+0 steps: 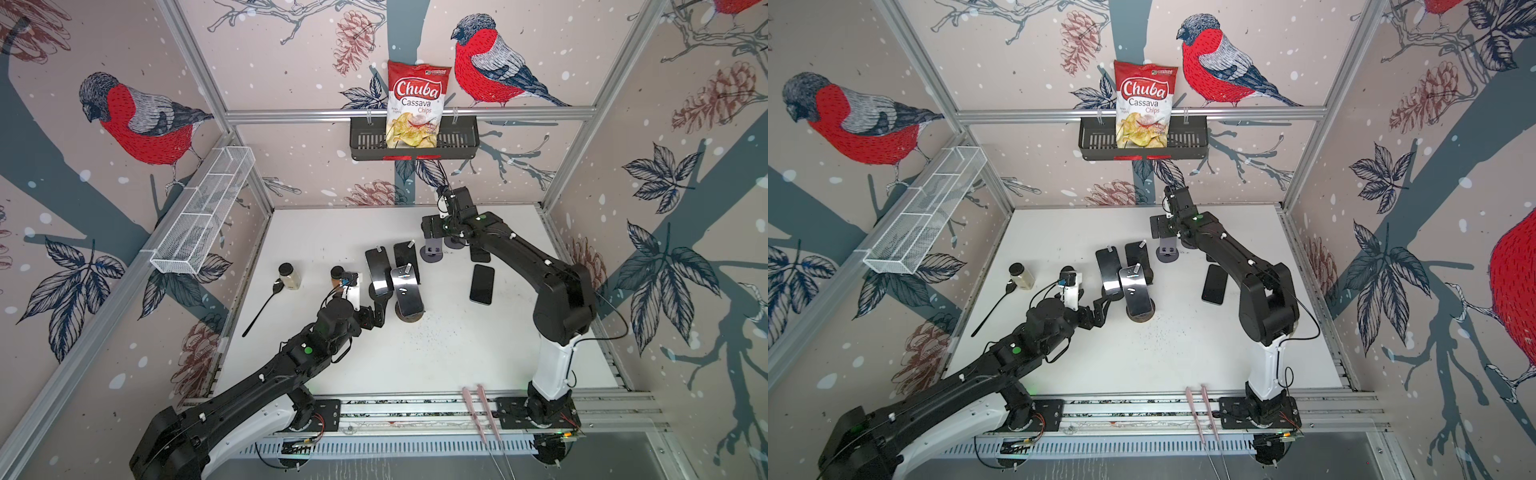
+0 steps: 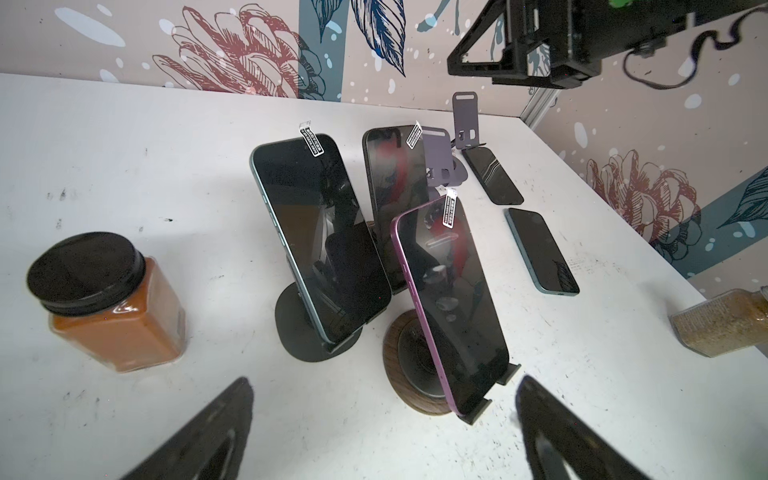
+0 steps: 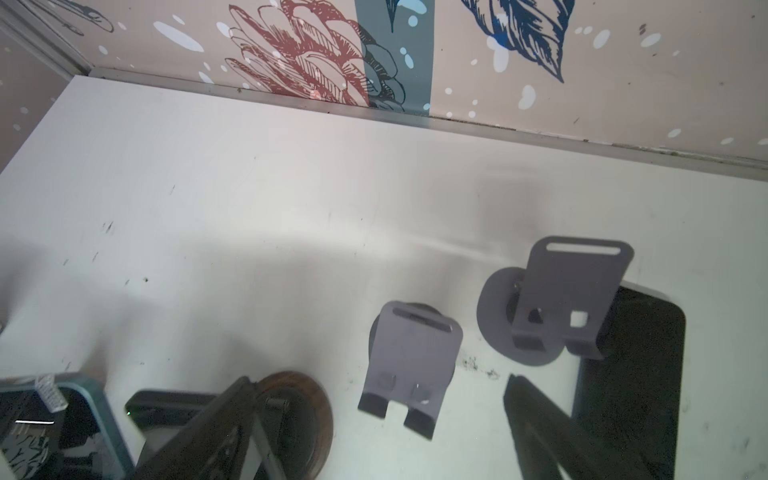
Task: Remove the phone from the phone stand
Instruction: 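Open the right gripper and move it back toward the phone row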
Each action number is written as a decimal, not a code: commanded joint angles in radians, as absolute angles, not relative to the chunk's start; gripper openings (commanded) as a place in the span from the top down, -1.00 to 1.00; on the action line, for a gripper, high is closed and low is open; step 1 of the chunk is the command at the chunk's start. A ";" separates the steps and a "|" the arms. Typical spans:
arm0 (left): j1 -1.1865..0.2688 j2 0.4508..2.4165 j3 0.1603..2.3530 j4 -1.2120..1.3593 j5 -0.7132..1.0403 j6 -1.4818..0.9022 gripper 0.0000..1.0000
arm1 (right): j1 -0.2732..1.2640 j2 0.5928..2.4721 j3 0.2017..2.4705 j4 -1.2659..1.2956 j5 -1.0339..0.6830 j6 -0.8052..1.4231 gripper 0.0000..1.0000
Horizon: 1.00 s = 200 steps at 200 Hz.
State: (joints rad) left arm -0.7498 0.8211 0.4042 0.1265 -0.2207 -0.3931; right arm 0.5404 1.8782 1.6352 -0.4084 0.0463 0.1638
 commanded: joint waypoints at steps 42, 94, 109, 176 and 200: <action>-0.750 0.834 0.425 0.127 -0.216 -0.412 -0.95 | 0.639 1.663 1.380 -0.334 0.169 0.227 -0.95; -0.750 0.876 0.442 0.146 -0.199 -0.441 -0.95 | 0.715 1.552 1.234 -0.333 0.248 0.274 -0.99; -0.750 0.890 0.449 0.158 -0.186 -0.449 -0.95 | 0.736 1.529 1.205 -0.330 0.253 0.283 -1.00; -0.750 0.908 0.496 0.084 -0.206 -0.521 -0.94 | 0.831 1.462 1.103 -0.312 0.269 0.306 -1.00; -0.750 0.910 0.505 0.049 -0.207 -0.566 -0.94 | 0.874 1.463 1.075 -0.301 0.256 0.327 -1.00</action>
State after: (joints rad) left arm -0.7498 0.9092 0.4919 0.0917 -0.1947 -0.5056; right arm 0.8421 1.4673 1.0946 -0.3294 0.2569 0.2928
